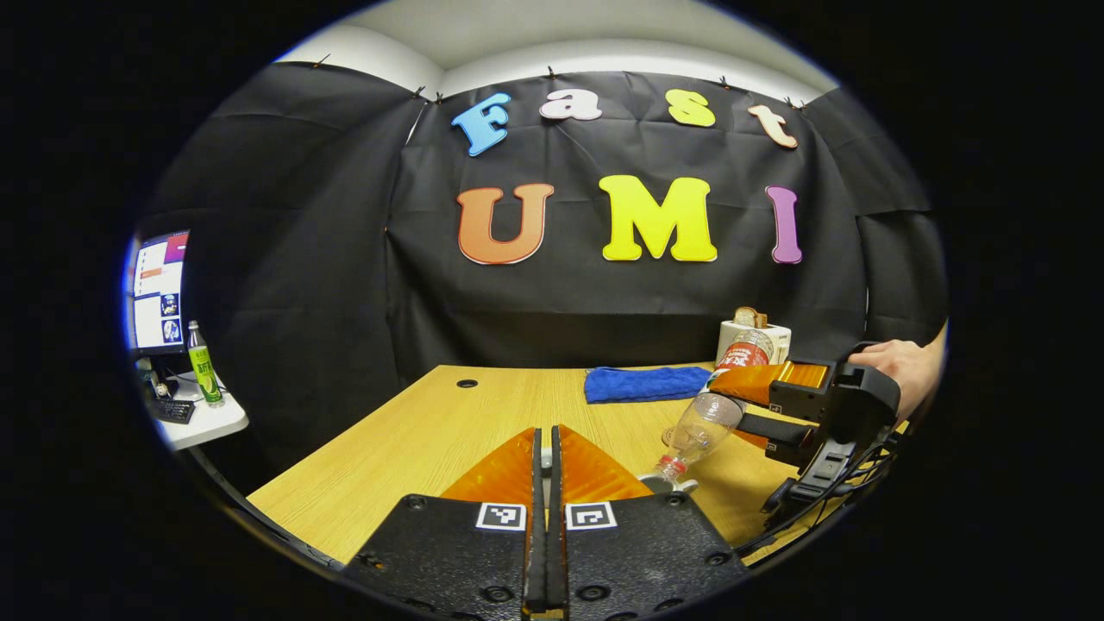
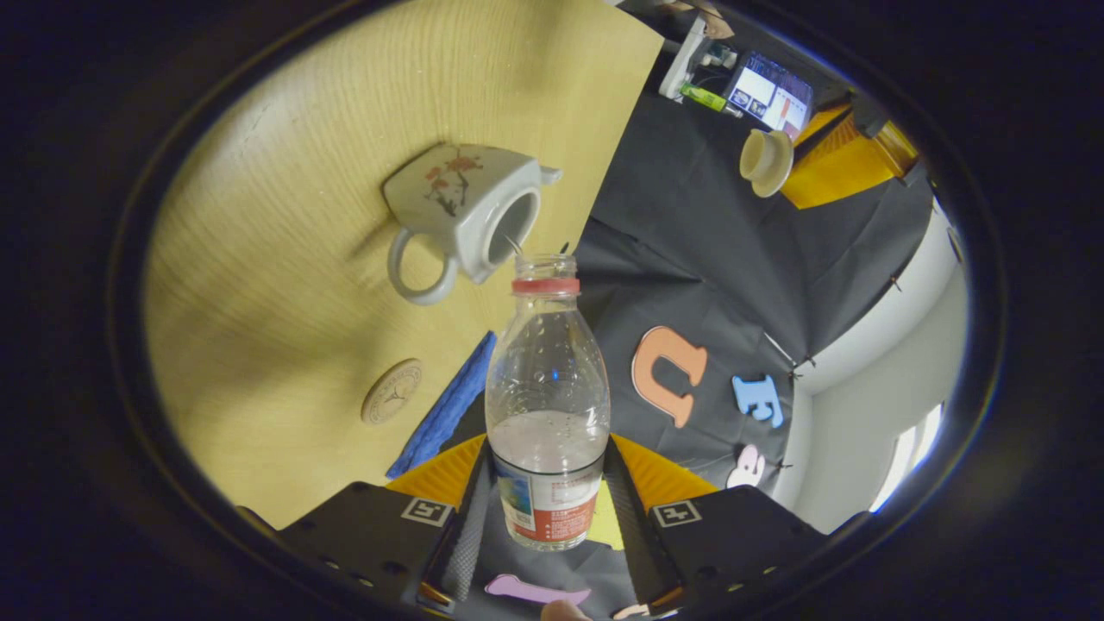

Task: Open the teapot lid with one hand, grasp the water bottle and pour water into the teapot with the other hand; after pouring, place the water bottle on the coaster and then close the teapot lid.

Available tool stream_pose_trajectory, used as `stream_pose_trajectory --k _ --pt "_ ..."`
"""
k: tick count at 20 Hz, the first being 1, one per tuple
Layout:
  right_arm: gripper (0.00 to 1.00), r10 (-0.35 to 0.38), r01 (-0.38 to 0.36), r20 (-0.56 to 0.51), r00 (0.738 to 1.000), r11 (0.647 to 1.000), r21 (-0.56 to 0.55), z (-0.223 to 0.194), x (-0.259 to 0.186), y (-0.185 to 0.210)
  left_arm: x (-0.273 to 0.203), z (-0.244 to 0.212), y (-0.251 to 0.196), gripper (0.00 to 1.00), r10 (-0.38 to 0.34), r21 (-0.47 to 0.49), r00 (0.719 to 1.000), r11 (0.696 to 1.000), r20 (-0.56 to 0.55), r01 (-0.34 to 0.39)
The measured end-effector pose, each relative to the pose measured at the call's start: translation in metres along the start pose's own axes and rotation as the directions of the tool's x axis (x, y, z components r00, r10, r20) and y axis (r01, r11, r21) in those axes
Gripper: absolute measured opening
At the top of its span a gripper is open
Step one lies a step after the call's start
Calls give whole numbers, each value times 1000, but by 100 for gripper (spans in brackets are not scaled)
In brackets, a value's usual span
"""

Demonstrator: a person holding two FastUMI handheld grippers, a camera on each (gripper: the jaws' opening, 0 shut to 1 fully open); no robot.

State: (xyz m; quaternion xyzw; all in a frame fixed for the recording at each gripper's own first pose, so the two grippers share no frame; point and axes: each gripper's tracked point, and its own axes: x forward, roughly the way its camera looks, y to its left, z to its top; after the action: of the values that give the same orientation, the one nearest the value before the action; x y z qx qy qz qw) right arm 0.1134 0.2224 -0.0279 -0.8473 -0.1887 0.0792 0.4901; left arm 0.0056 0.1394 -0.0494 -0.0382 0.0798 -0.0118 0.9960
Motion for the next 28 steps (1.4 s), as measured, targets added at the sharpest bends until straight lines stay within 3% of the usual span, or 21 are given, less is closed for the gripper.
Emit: stream_pose_trajectory --k 10,14,18,20,21,24,28 --pt "69 -1 1 2 1000 1000 -2 3 -1 -4 -1 1 -2 3 -4 -2 1000 1000 1 4" --pt "69 90 -90 6 996 984 151 7 1 21 -1 3 0 3 -2 2 1000 1000 5 2" --pt "70 150 -148 24 988 921 362 14 -6 32 -6 10 4 3 12 -6 999 1000 30 -12" --pt "70 199 -190 39 979 832 521 15 -9 42 -8 15 3 3 13 -13 999 1000 45 -13" --pt "69 220 -203 48 974 765 611 14 -10 44 -7 16 3 3 14 -16 999 1000 51 -13" --pt "70 245 -206 90 965 502 840 9 -13 38 -6 16 -1 3 10 -21 999 1000 53 -9" --pt "70 207 -149 114 972 159 976 -11 -11 16 -3 13 -7 3 7 -8 999 1000 47 -7"
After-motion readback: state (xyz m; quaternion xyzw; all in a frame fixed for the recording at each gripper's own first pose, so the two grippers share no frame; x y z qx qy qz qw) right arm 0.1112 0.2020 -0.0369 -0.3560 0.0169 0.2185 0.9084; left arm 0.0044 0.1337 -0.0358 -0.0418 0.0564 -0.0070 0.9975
